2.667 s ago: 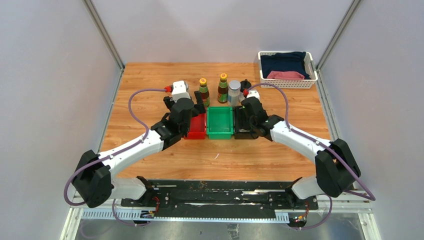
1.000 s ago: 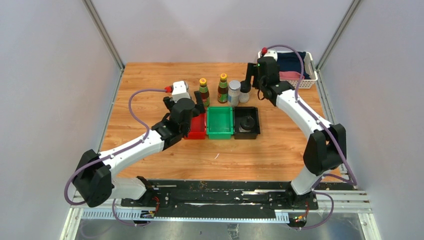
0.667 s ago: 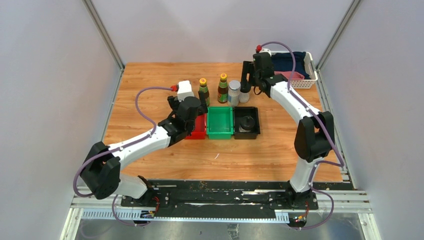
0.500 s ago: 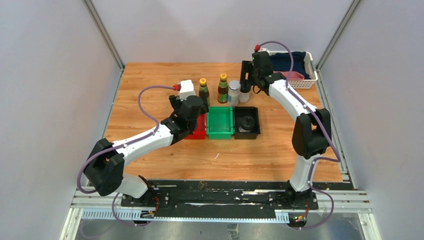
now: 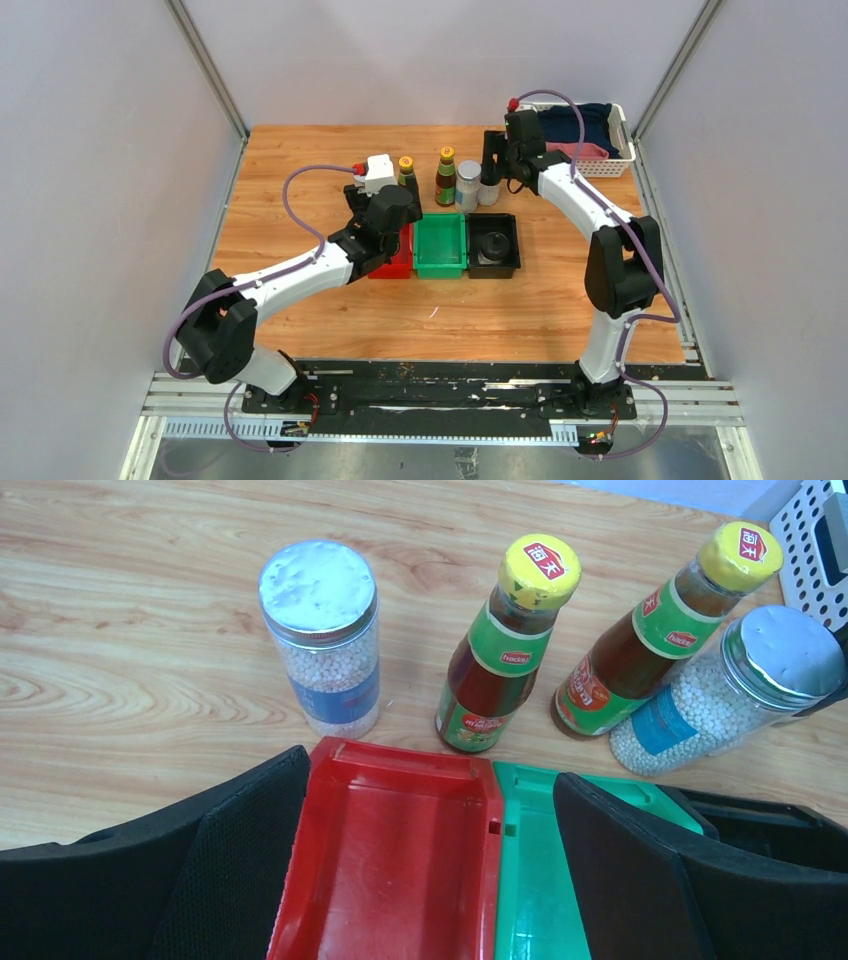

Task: Organize the condiment bottles
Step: Pick up the bottle from the center of the board.

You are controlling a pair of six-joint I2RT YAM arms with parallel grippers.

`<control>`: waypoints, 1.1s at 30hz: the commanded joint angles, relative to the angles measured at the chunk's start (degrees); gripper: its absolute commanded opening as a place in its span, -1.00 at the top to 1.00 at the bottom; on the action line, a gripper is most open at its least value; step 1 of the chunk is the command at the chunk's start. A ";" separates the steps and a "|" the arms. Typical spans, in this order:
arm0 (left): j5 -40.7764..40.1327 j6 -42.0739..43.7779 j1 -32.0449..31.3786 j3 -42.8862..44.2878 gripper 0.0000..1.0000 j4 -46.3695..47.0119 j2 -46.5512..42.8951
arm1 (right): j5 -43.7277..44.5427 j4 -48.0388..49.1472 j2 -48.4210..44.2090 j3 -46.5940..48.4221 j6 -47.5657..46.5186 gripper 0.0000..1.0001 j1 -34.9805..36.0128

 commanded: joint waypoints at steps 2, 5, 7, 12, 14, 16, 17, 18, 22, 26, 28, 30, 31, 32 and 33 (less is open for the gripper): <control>-0.70 -0.70 -0.61 1.34 -1.00 0.96 0.44 | -0.56 0.17 -2.41 -3.51 -1.38 -0.71 -0.97; -0.48 -0.84 -0.62 1.31 -1.00 0.94 0.53 | -0.56 0.59 -2.42 -4.48 -1.46 -0.71 -0.94; -0.35 -1.02 -0.63 1.23 -1.00 0.93 0.76 | -0.66 0.83 -2.03 -4.67 -1.50 -0.71 -0.94; -0.42 -1.24 -0.61 0.89 -1.00 0.94 0.70 | -0.89 1.19 -0.85 -3.99 -1.58 -0.71 -0.92; -0.60 -1.24 -0.61 0.73 -1.00 0.96 0.62 | -1.16 1.31 -0.43 -3.78 -1.62 -0.71 -0.94; -0.61 -1.19 -0.61 0.85 -1.00 0.96 0.79 | -1.59 1.41 0.01 -3.75 -1.52 -0.71 -0.94; -0.56 -1.23 -0.61 0.92 -1.00 0.96 0.86 | -1.86 1.45 0.13 -3.73 -1.48 -0.71 -0.95; -0.52 -1.18 -0.61 1.00 -1.00 0.92 0.94 | -2.00 1.39 0.20 -3.71 -1.50 -0.71 -0.96; -0.22 -1.50 -0.62 1.18 -1.00 0.94 1.36 | -2.55 1.46 0.33 -3.92 -1.59 -0.71 -0.94; -0.08 -1.80 -0.61 1.23 -1.00 0.91 1.49 | -2.93 1.40 0.89 -3.82 -1.71 -0.71 -0.94; -0.01 -1.94 -0.61 1.31 -1.00 0.94 1.59 | -3.16 1.46 1.31 -3.65 -1.77 -0.71 -0.95; 0.00 -2.03 -0.61 1.34 -1.00 0.88 1.66 | -3.65 1.45 1.78 -3.21 -1.82 -0.71 -0.94; 0.09 -2.11 -0.68 1.43 -1.00 0.88 1.86 | -3.97 1.43 2.01 -2.99 -1.81 -0.71 -1.01; 0.10 -2.19 -0.68 1.48 -1.00 0.88 1.89 | -4.22 1.41 2.29 -2.72 -1.74 -0.71 -1.09; 0.18 -2.25 -0.70 1.56 -1.00 0.88 2.03 | -4.45 1.45 2.56 -2.51 -1.61 -0.71 -1.16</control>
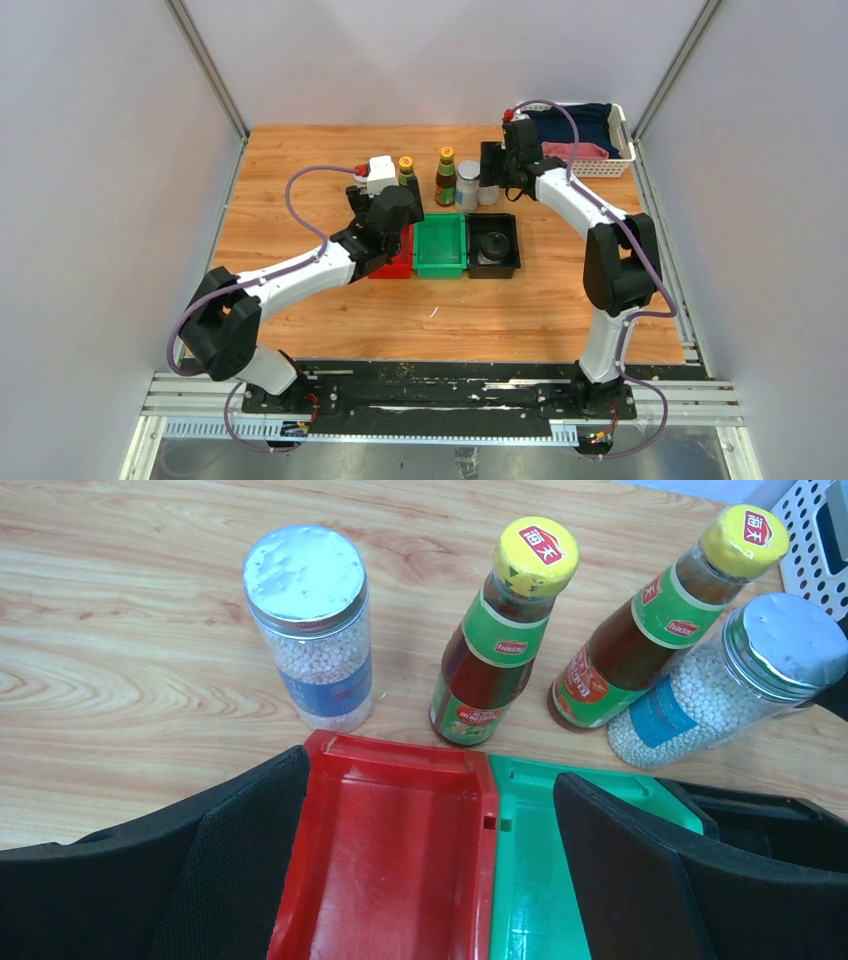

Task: Organize the condiment bottles
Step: Pick up the bottle from the center of the board.

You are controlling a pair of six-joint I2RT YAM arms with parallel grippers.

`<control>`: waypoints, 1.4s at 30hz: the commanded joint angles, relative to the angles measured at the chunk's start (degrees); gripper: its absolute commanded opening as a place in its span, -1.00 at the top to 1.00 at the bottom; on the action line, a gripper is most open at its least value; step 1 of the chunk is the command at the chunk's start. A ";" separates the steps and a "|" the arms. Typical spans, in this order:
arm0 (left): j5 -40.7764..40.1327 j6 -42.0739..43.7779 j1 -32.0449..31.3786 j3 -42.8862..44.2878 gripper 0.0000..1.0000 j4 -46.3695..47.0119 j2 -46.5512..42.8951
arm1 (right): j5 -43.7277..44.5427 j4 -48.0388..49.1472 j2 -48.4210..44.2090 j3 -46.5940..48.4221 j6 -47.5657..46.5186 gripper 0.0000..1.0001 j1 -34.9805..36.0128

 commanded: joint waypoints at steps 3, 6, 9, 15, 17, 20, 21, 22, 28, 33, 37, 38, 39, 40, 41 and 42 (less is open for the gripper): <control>-0.62 -1.45 -0.70 1.79 -1.00 0.83 1.37 | -2.35 0.04 2.54 2.26 -0.51 -0.71 -1.31; -0.49 -1.39 -0.70 2.25 -1.00 0.88 1.99 | -2.73 -0.12 2.73 3.14 -0.19 -0.71 -1.45; -0.23 -1.43 -0.70 2.74 -1.00 0.88 2.56 | -3.10 -0.52 3.17 4.33 -0.16 -0.71 -1.61; -0.18 -1.50 -0.79 2.97 -1.00 0.85 3.18 | -3.44 -0.75 4.19 5.30 -0.10 -0.71 -1.80; -0.19 -1.49 -0.79 3.00 -1.00 0.88 3.30 | -3.51 -0.73 4.50 5.40 -0.07 -0.71 -1.93; -0.26 -1.37 -0.79 3.17 -1.00 0.87 3.43 | -3.56 -0.67 5.07 5.79 -0.12 -0.71 -2.00; -0.27 -1.33 -0.79 3.31 -1.00 0.88 3.47 | -3.71 -0.76 5.27 5.91 -0.13 -0.71 -2.18; -0.27 -1.29 -0.79 3.34 -1.00 0.82 3.52 | -3.86 -0.77 5.46 6.07 -0.12 -0.71 -2.14; -0.10 -1.09 -0.79 4.09 -1.00 0.79 3.97 | -4.21 -0.82 6.49 6.72 0.00 -0.71 -2.45; -0.01 -1.05 -0.87 4.43 -1.00 0.79 4.40 | -4.52 -0.83 6.58 6.74 0.10 -0.70 -2.85; 0.21 -1.12 -1.04 4.91 -1.00 0.71 5.00 | -6.45 -0.95 5.59 6.53 -0.13 -0.70 -2.85; 0.25 -1.07 -1.13 5.12 -1.00 0.70 5.19 | -6.65 -0.94 5.37 6.34 -0.08 -0.70 -2.88; 0.26 -0.99 -1.21 5.22 -1.00 0.69 5.32 | -6.78 -0.96 4.96 6.02 -0.09 -0.70 -2.87; 0.21 -0.90 -1.29 5.39 -1.00 0.67 5.41 | -6.88 -1.00 4.42 5.70 0.01 -0.70 -2.86; 0.17 -0.94 -1.39 5.38 -1.00 0.70 5.38 | -7.04 -0.94 4.03 5.31 0.06 -0.70 -2.86; 0.17 -0.92 -1.47 5.37 -1.00 0.70 5.38 | -7.12 -0.87 3.60 4.86 0.10 -0.70 -2.89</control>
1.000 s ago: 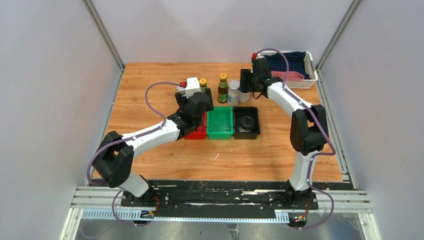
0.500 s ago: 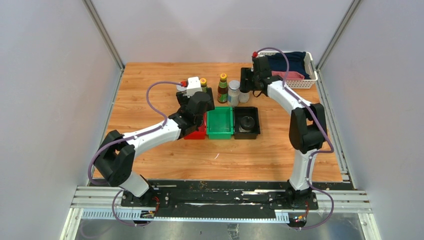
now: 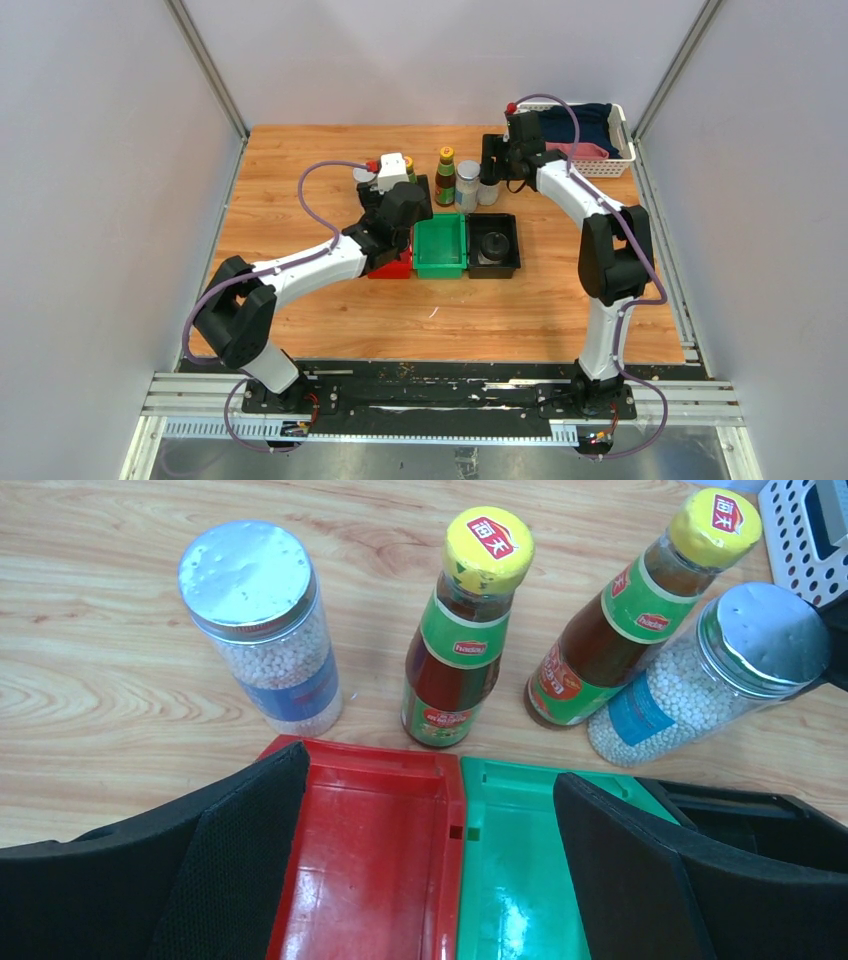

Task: Organize the condiment bottles
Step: Pick up the bottle from the center of the board.

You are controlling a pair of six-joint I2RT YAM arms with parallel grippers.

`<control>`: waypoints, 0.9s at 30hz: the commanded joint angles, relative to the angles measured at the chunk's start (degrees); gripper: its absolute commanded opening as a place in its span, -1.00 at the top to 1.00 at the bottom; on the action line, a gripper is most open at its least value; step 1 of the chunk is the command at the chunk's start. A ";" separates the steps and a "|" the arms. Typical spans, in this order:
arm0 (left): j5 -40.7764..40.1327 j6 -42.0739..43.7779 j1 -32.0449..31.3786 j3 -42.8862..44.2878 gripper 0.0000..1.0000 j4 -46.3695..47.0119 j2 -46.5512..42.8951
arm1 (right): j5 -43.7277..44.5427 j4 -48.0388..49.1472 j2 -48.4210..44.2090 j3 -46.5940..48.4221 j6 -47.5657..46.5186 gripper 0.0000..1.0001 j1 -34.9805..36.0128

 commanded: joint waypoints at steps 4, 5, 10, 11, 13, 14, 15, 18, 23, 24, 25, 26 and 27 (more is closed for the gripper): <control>-0.70 -0.63 -1.37 1.83 -1.00 0.70 0.72 | -1.99 -0.71 -2.94 -2.31 0.10 -0.70 -0.65; -0.70 -0.67 -1.46 1.82 -1.00 0.70 0.76 | -2.01 -0.59 -3.23 -2.67 0.10 -0.70 -0.65; -0.79 -0.88 -1.81 1.60 -1.00 0.77 0.68 | -2.36 -0.65 -3.90 -3.77 0.19 -0.70 -0.65; -0.79 -0.94 -1.89 1.56 -1.00 0.77 0.59 | -2.44 -0.59 -3.89 -3.84 0.17 -0.70 -0.69; -0.88 -0.92 -1.91 1.48 -1.00 0.79 0.60 | -2.54 -0.59 -3.94 -4.05 0.20 -0.70 -0.67; -0.90 -1.02 -1.91 1.55 -1.00 0.79 0.57 | -2.61 -0.57 -4.02 -4.15 0.14 -0.70 -0.67; -0.88 -1.03 -1.99 1.55 -1.00 0.77 0.63 | -2.62 -0.64 -4.01 -4.24 0.16 -0.70 -0.65; -0.88 -1.12 -2.04 1.48 -1.00 0.83 0.90 | -2.63 -0.61 -3.81 -4.33 0.08 -0.70 -0.69; -0.97 -1.11 -2.00 1.63 -1.00 0.83 1.10 | -2.80 -0.91 -3.56 -4.34 0.13 -0.69 -0.64; -0.97 -1.12 -2.00 1.64 -1.00 0.87 1.12 | -2.80 -0.91 -3.55 -4.44 0.13 -0.69 -0.65; -0.90 -1.12 -2.00 1.69 -1.00 0.85 1.18 | -2.68 -0.92 -3.55 -4.47 0.13 -0.69 -0.66; -0.88 -1.04 -2.00 1.74 -1.00 0.87 1.33 | -2.49 -0.96 -3.46 -4.47 0.04 -0.69 -0.65; -0.81 -1.11 -2.00 1.85 -1.00 0.83 1.44 | -2.27 -1.00 -3.38 -4.59 -0.02 -0.69 -0.65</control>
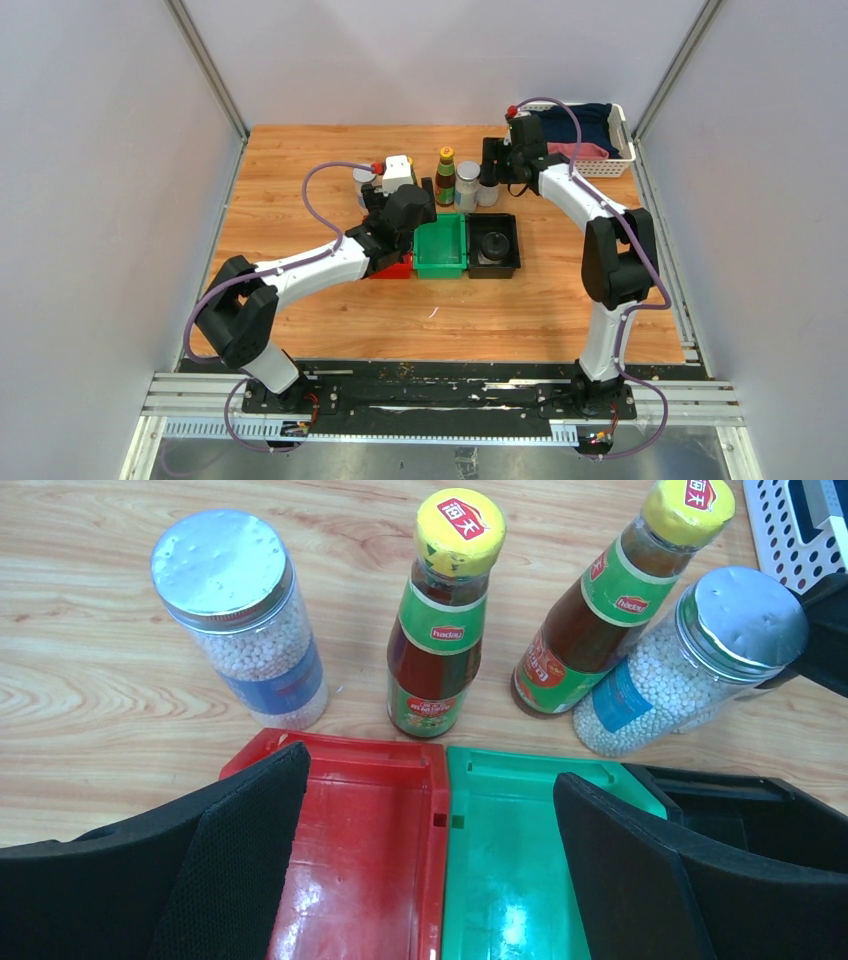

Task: Organize the condiment bottles
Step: Pick up the bottle from the center of the board.

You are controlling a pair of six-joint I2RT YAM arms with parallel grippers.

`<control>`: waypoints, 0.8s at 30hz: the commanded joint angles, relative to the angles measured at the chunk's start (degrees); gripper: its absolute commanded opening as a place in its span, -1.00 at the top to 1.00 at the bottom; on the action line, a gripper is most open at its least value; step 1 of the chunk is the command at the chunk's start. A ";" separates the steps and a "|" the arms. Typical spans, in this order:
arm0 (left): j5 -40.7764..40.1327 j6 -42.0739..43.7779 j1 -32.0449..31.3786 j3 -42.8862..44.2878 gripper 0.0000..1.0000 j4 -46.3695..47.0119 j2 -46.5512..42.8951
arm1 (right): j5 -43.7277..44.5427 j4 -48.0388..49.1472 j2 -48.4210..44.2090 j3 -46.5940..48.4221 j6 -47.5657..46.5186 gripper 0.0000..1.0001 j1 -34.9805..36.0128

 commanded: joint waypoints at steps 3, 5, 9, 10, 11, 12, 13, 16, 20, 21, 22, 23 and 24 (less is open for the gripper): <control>-0.73 -1.12 -0.60 1.65 -1.00 0.88 1.12 | -0.44 -1.92 -0.91 -1.44 -0.06 -0.69 -0.67; -0.73 -1.13 -0.60 1.57 -1.00 0.83 1.04 | -0.55 -1.93 -0.92 -1.50 -0.05 -0.69 -0.58; -0.77 -1.25 -0.66 1.37 -1.00 0.88 0.86 | -0.66 -2.33 -1.40 -1.50 -0.05 -0.69 -0.67; -0.73 -1.23 -0.61 1.40 -1.00 0.88 0.86 | -0.66 -2.31 -1.69 -1.63 -0.09 -0.69 -0.63; -0.77 -1.22 -0.68 1.43 -1.00 0.82 0.91 | -0.74 -2.31 -1.99 -1.81 -0.07 -0.69 -0.63; -0.67 -1.32 -0.68 1.49 -1.00 0.83 0.92 | -0.77 -2.29 -2.20 -2.04 -0.09 -0.69 -0.65; -0.52 -1.28 -0.69 1.56 -1.00 0.87 0.93 | -0.75 -2.27 -2.30 -2.26 -0.10 -0.69 -0.63; -0.46 -1.31 -0.82 1.56 -1.00 0.88 0.84 | -0.92 -2.41 -2.78 -2.87 -0.04 -0.69 -0.63; -0.63 -1.32 -0.99 1.39 -1.00 0.87 0.63 | -1.18 -2.41 -3.31 -3.60 0.13 -0.68 -0.51; -0.64 -1.26 -1.03 1.36 -1.00 0.88 0.56 | -1.18 -2.39 -3.44 -3.74 0.20 -0.68 -0.53; -0.68 -1.19 -1.04 1.32 -1.00 0.83 0.51 | -1.20 -2.38 -3.53 -3.84 0.18 -0.68 -0.52; -0.72 -1.20 -1.04 1.24 -1.00 0.86 0.41 | -1.19 -2.40 -3.60 -3.93 0.28 -0.68 -0.49; -0.72 -1.26 -1.08 1.22 -1.00 0.85 0.42 | -1.19 -2.38 -3.80 -4.03 0.25 -0.68 -0.52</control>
